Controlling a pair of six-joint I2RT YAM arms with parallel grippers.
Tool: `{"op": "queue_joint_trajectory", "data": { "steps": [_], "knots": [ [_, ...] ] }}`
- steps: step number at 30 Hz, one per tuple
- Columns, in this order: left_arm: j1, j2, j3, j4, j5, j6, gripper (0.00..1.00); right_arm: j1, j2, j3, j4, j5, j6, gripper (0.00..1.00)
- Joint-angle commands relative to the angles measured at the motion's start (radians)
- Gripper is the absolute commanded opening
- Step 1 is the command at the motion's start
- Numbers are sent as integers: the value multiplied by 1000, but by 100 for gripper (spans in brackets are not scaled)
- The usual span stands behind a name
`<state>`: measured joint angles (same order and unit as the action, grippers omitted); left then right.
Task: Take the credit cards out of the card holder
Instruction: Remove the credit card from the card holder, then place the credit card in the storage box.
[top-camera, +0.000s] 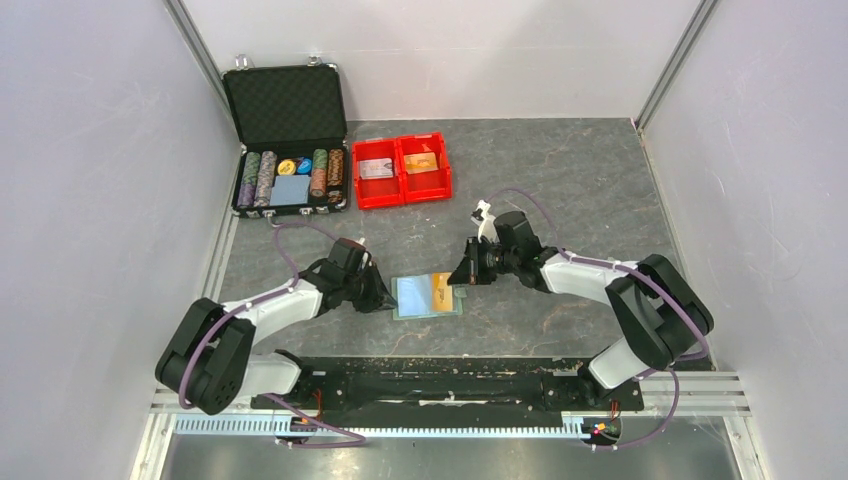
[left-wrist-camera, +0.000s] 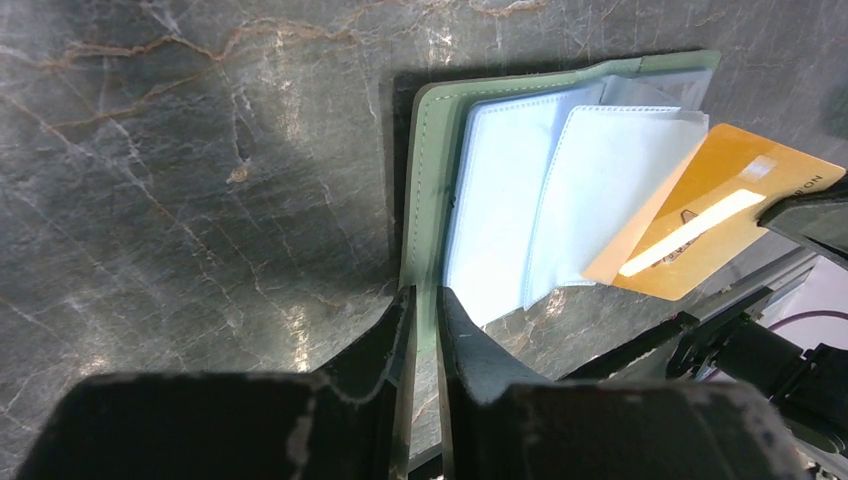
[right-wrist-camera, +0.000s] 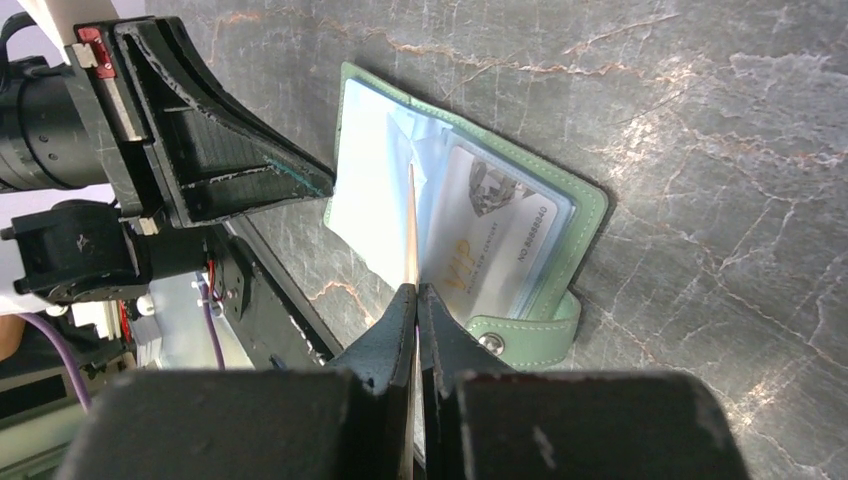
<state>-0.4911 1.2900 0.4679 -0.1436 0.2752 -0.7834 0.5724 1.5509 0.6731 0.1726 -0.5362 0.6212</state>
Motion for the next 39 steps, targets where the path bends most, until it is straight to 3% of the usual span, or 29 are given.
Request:
{"op": "queue_joint_trajectory", "data": {
  "steps": [1,11,14,24,31,39],
  "knots": [
    [-2,-34,10,-46,27,18,21,-10,-51,51,-34,-42,-53,0],
    [-2,-219,158,-181,44,65,47,-11,-71,126,-97,-138,-113,0],
    [-2,-255,176,-182,43,84,48,-11,-79,154,-125,-190,-165,0],
    [-2,-289,250,-176,223,208,54,16,-112,140,-201,-361,-284,0],
    [-4,-232,303,-158,421,253,55,130,-159,138,-125,-445,-275,0],
    [-3,-217,313,-163,585,302,55,148,-180,112,-25,-466,-185,0]
  ]
}}
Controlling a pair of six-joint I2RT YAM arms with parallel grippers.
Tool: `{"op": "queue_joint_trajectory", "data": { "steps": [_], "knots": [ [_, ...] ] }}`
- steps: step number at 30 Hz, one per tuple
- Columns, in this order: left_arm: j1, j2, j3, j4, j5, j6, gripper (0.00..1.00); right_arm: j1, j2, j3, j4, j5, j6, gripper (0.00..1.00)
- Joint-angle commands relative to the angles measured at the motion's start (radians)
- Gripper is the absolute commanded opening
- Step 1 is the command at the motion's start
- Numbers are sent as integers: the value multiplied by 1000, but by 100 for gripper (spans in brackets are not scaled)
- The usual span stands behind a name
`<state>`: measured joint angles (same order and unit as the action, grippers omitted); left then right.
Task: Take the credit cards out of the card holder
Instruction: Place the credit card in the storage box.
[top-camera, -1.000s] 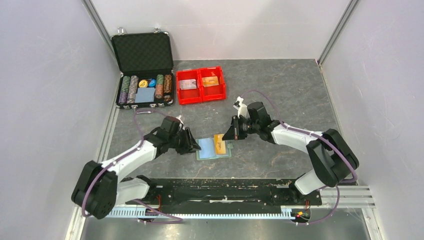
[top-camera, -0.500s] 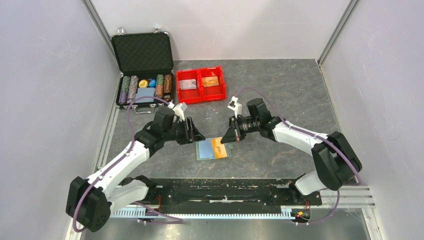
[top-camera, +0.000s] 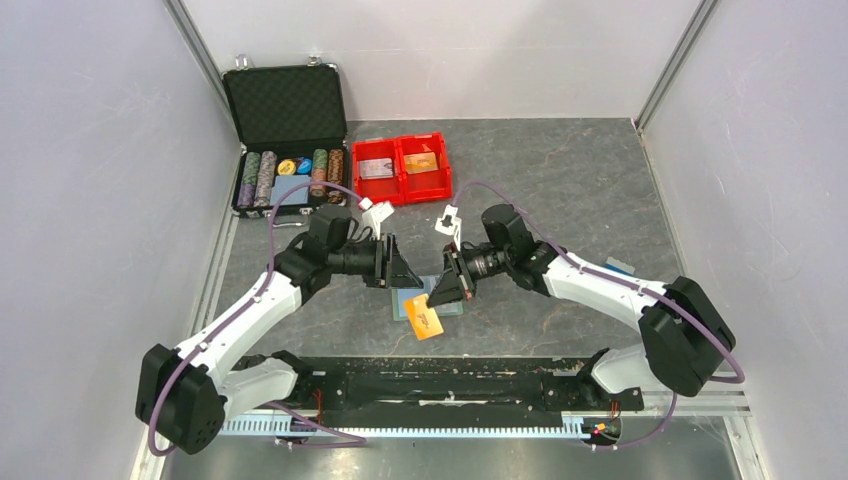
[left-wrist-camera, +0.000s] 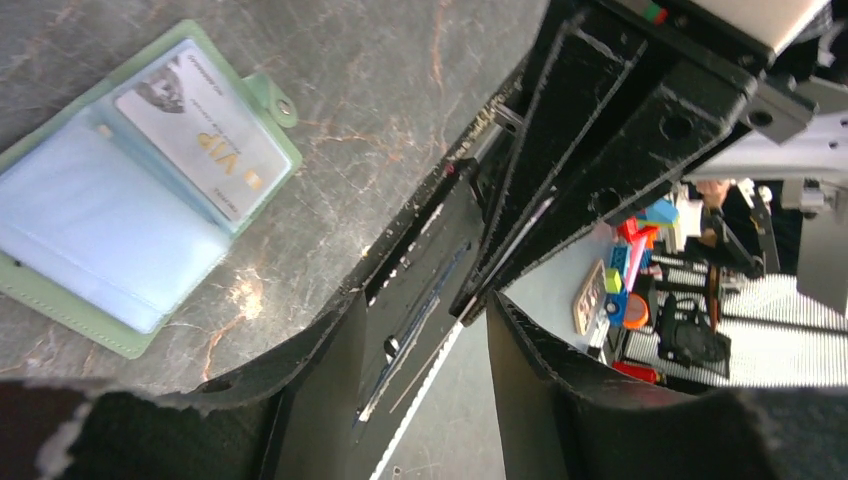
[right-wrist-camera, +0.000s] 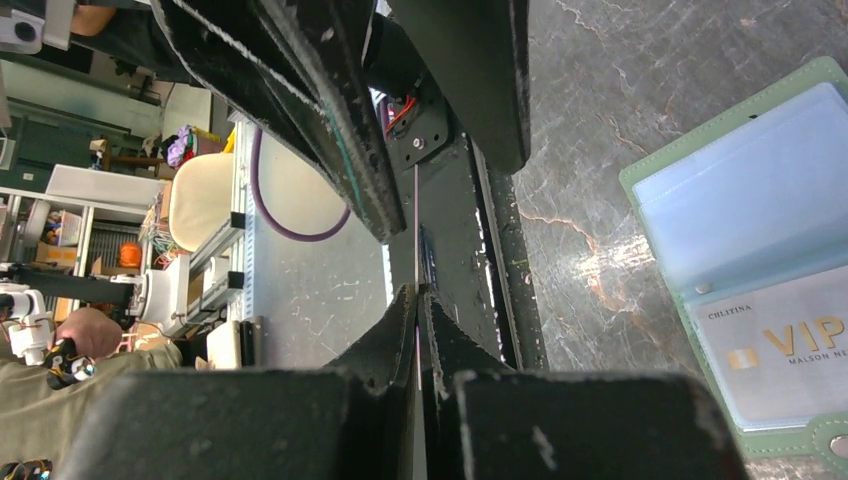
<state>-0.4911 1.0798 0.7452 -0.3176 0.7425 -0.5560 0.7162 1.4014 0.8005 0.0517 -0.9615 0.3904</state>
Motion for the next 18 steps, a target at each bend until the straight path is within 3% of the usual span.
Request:
{"op": "queue_joint_trajectory", "data": {
  "steps": [1,8,13,18],
  "knots": [
    [-3,-8,33,11,124,75,55,4,-35,-24,114,-43,56,0],
    [-3,1,20,17,172,84,49,4,-43,-43,180,-50,99,0],
    [-3,13,22,9,190,91,39,4,-39,-41,196,-56,114,0],
    [-4,25,25,8,238,99,23,4,-32,-46,199,-54,117,0]
  ]
}}
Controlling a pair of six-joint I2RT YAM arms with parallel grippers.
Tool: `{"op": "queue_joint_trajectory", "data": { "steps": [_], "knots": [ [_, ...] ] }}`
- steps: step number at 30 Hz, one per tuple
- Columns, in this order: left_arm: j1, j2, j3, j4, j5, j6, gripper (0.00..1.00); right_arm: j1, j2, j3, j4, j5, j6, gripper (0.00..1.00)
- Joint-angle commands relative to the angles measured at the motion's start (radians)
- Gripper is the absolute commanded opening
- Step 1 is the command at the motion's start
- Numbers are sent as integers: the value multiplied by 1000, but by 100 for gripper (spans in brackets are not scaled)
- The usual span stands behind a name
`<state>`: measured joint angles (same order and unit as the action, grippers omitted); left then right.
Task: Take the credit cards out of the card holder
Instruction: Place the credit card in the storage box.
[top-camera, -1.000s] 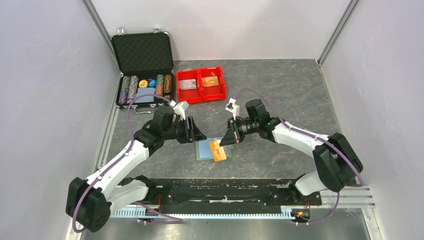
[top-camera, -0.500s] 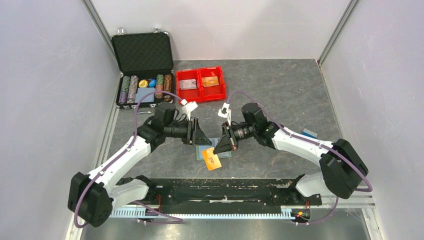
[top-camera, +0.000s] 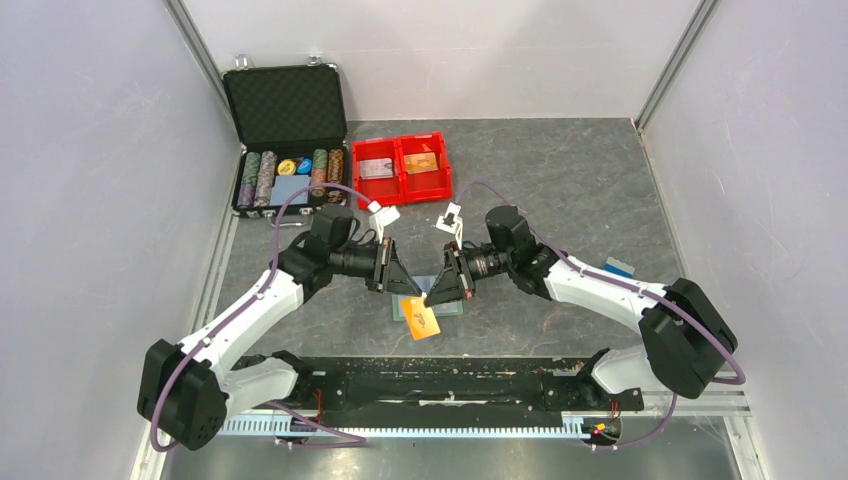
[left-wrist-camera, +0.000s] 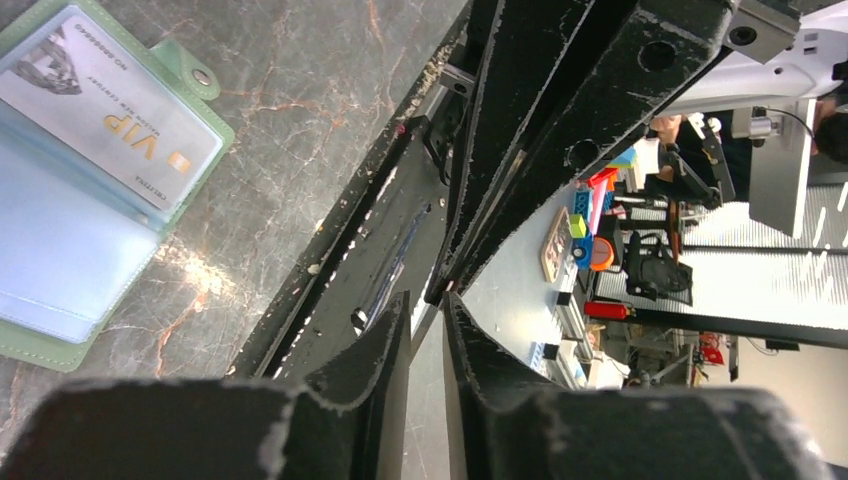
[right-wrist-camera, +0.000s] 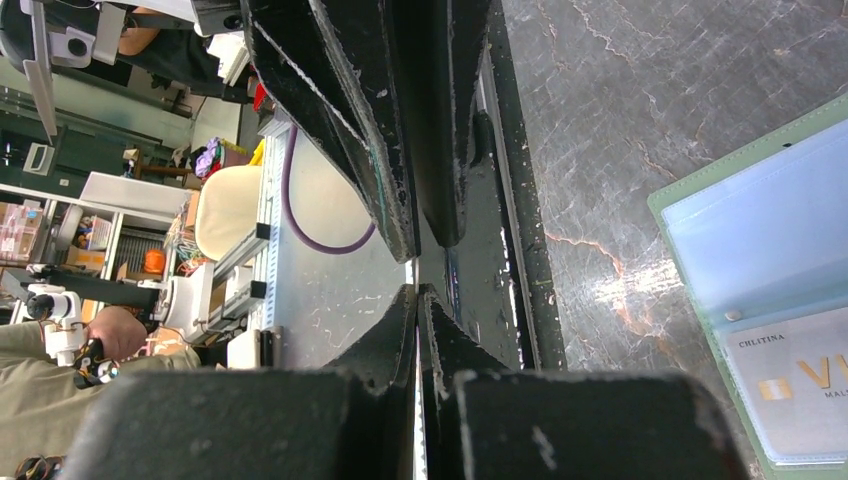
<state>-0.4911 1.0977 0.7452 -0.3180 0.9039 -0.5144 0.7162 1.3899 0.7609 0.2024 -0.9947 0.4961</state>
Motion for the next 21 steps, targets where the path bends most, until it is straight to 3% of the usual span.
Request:
{"op": "queue_joint_trajectory", "data": {
  "steps": [1,6,16,21],
  "knots": [
    [-3,8,26,7,83,60,19,3,-20,-6,50,-20,12,0],
    [-4,22,31,-20,118,84,3,3,-20,0,51,-15,17,0],
    [-13,1,39,-29,70,70,2,-2,-4,17,54,-15,28,0],
    [-11,-3,43,23,14,-16,2,-24,-5,10,57,-1,47,7]
  ]
}}
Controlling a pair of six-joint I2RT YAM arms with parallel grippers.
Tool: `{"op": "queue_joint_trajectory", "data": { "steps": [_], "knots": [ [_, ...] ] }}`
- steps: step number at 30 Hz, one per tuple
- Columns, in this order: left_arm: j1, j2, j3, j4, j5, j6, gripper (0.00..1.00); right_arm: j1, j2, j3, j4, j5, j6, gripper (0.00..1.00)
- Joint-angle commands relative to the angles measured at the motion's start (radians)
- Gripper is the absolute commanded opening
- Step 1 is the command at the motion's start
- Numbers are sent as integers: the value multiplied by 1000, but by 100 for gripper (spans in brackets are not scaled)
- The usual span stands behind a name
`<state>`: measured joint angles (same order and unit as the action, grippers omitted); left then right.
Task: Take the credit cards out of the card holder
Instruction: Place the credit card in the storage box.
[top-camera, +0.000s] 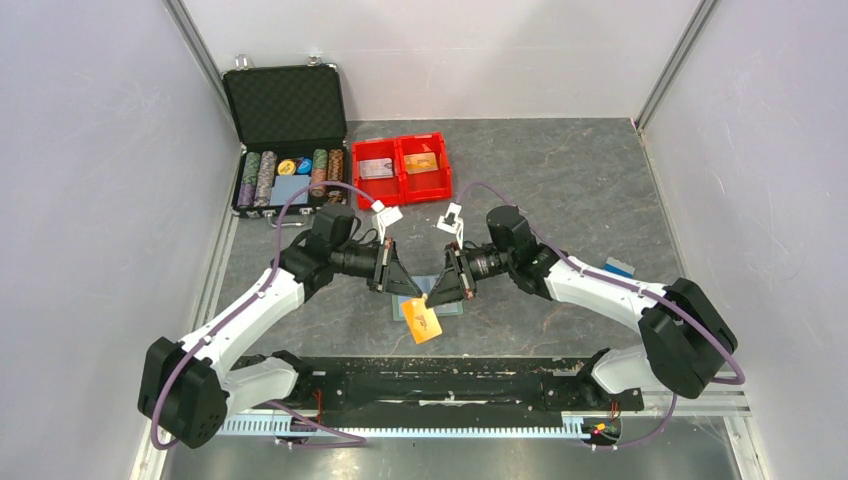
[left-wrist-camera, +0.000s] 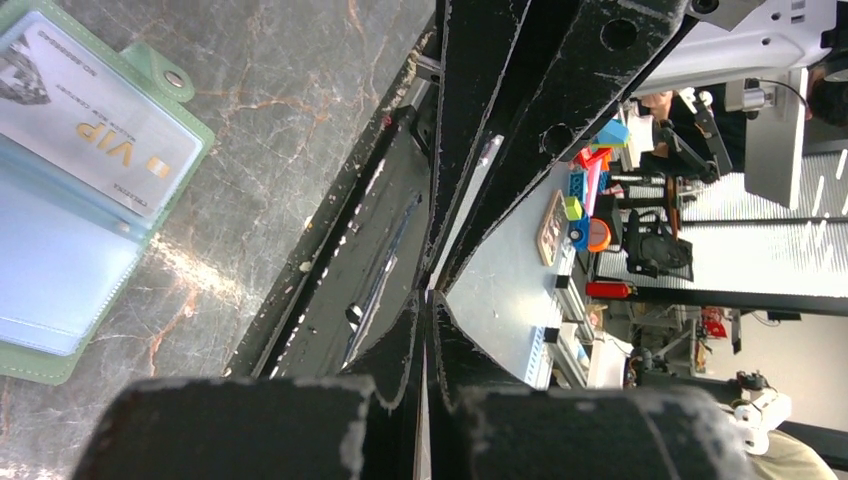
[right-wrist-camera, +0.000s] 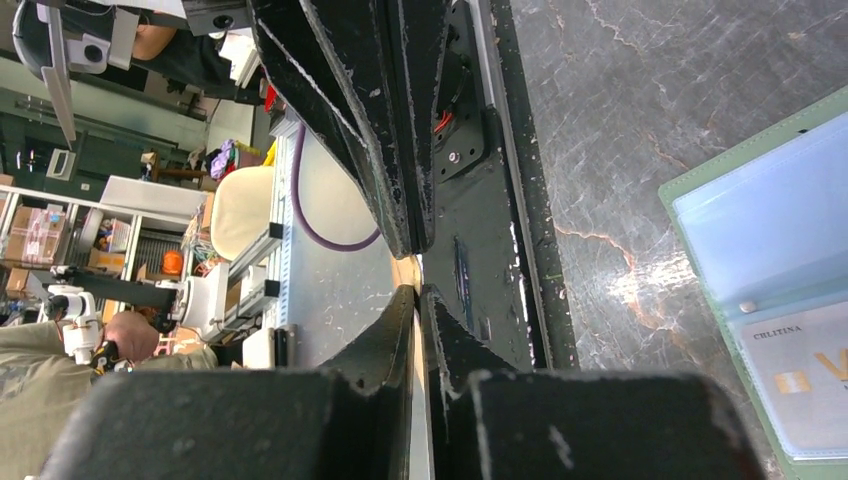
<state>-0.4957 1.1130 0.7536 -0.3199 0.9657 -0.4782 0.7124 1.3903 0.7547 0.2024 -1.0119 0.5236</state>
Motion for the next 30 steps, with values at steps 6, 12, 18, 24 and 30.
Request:
{"op": "queue_joint_trajectory", "data": {
  "steps": [6,12,18,24,30],
  "knots": [
    [-3,-9,9,150,-150,-222,2,-90,-32,-79,213,47,158,43],
    [19,-76,-45,303,-295,-405,2,-171,-100,-238,520,127,405,65],
    [29,-226,-137,425,-567,-540,2,-171,-144,-282,616,227,471,67],
    [29,-348,-209,493,-764,-635,2,-165,-109,-333,841,318,650,63],
    [29,-428,-329,666,-875,-771,2,-132,-43,-284,894,369,704,52]
  ]
}}
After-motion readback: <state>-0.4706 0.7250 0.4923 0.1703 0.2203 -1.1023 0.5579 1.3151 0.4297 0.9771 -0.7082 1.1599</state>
